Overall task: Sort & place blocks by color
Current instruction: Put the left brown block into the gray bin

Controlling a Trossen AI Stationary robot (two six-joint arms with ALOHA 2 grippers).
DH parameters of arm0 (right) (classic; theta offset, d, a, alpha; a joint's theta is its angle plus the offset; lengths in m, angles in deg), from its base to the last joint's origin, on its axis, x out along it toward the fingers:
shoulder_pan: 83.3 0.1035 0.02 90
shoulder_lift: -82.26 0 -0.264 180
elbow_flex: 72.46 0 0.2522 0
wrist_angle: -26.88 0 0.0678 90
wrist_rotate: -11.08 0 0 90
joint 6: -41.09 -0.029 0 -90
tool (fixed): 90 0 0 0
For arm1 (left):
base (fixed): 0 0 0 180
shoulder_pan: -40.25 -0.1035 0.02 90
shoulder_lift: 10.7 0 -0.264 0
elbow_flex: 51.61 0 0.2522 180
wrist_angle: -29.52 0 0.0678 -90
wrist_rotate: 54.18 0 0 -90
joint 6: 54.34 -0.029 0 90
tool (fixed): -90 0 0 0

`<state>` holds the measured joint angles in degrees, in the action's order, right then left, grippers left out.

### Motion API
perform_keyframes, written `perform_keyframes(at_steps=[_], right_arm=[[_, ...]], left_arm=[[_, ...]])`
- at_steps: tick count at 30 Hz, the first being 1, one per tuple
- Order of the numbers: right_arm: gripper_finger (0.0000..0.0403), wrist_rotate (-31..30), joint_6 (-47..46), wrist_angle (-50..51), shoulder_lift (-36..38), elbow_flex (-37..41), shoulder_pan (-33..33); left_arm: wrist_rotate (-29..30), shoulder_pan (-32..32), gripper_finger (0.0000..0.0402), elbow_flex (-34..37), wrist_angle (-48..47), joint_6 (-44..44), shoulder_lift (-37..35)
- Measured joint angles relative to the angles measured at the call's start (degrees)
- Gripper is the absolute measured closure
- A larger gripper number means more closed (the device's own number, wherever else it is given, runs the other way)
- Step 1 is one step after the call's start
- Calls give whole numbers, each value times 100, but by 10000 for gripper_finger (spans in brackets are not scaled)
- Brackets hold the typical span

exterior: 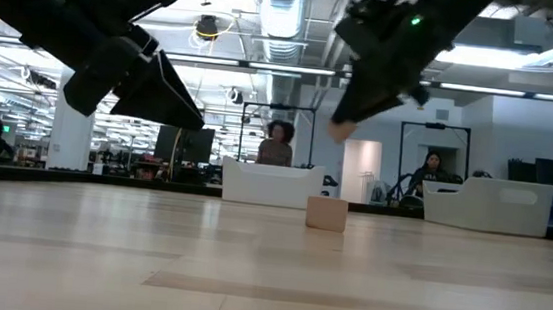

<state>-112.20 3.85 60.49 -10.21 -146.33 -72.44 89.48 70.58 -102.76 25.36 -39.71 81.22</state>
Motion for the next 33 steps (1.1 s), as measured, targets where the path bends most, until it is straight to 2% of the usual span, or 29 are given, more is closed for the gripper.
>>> perform_keyframes(at_steps=[5,10,17,23,33], right_arm=[[332,-184,-219,336,741,474,57],[332,-537,-902,1092,1508,1090,-16],[332,-934,-2100,3086,2348,1621,-513],[332,-1039,-2881,4619,2469,1780,-1218],[332,-735,-2340,4567,2469,2302,-2554]], left_arm=[[-88,2,280,0,24,19,0],[-88,2,280,0,29,151,0],[52,-96,280,2,112,389,0],[-38,-180,280,4,199,446,2],[-250,-410,280,7,-55,861,7]])
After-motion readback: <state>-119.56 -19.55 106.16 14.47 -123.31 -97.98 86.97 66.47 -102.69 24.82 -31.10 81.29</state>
